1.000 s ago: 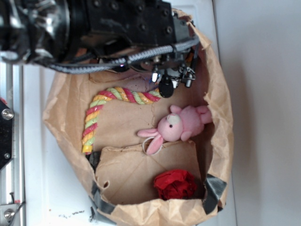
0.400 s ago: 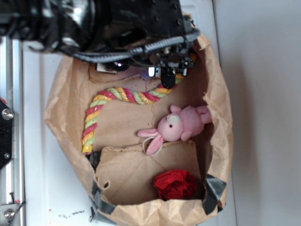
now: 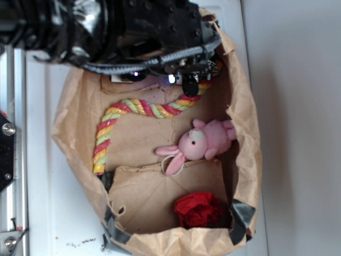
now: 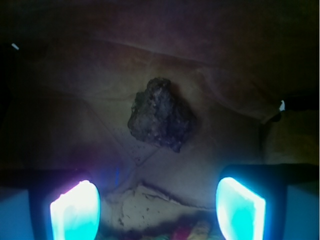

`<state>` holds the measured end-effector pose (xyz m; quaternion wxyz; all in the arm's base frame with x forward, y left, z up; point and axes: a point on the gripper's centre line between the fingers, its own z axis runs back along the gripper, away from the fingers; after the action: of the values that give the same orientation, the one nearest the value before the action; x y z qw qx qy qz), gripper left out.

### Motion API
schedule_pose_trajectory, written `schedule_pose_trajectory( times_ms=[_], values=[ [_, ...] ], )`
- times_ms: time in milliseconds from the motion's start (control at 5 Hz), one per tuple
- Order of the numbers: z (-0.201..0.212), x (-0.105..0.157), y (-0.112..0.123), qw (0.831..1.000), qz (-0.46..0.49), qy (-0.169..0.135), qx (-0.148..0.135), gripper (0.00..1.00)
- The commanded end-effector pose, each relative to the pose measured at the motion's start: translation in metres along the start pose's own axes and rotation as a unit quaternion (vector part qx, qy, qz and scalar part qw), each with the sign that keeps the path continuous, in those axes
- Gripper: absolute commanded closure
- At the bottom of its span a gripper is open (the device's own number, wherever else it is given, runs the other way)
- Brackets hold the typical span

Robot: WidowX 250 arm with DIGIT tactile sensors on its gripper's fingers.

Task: Grab the rock.

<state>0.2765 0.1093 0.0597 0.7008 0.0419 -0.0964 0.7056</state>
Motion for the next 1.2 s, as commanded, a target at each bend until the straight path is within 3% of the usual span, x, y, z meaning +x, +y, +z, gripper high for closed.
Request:
schedule_pose_trajectory(
  times_ms=[0, 200, 600, 1000],
  values=[
    [0.011, 0.014, 0.001, 0.999, 0.026, -0.015, -0.018, 0.0],
    [0.008, 0.014, 0.004, 0.999, 0.03, -0.025, -0.018, 0.0],
    [0.003, 0.012, 0.004, 0.999, 0.028, -0.041, 0.017, 0.0],
    [-0.006, 0.012, 0.006, 0.997, 0.056, -0.032, 0.036, 0.0]
  ],
)
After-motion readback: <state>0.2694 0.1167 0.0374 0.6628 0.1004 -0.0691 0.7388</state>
